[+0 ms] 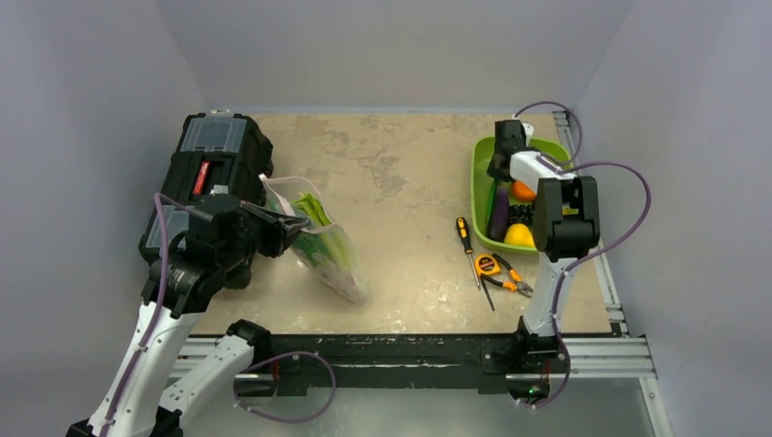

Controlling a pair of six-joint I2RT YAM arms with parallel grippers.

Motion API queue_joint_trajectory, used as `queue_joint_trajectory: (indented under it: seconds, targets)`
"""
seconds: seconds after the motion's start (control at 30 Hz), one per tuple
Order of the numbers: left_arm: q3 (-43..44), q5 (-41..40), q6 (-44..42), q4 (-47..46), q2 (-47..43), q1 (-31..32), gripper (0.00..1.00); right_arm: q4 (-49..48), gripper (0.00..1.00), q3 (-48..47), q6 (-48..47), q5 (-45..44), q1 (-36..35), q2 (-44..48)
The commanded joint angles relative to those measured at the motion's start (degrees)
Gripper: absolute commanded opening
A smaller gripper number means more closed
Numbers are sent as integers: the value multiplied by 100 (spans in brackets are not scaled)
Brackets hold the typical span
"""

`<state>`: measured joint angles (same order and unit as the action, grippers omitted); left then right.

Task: Place the food in the zip-top bag and seal the zipper
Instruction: Pick up the fake vegetable from the bin, then place the fake vegetable in the zipper food storage bag.

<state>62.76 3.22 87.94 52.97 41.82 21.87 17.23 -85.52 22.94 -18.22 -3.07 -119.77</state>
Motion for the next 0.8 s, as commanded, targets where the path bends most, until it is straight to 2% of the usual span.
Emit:
queue_joint_trajectory:
  seconds: [0.0,0.17,0.33,0.43,0.5,0.6,0.77]
  targets:
    - [113,34,22,-17,-43,-16,0,-675,0,445,-92,176,14,1628]
    - [46,90,41,-69,-55,-16,0,-2261,0,1396,-287,876,12,3222]
    - [1,123,46,-93,-70,-20,0,-3591,0,1985,-345,1848,16,4160]
    - [-44,123,64,-108,-110,-16,0,-3750,0,1863,96,3149,-10,4425]
    - [-44,109,59,-123,-106,-16,0,-4431,0,2001,610,4165,-104,4605]
    - [-45,170,49,-195,-60,-18,0,-5306,0,2026,1221,5194,-557,4807]
    - [-52,240,4,-209,14,-16,0,-4560,0,1221,582,5313,-2043,4980]
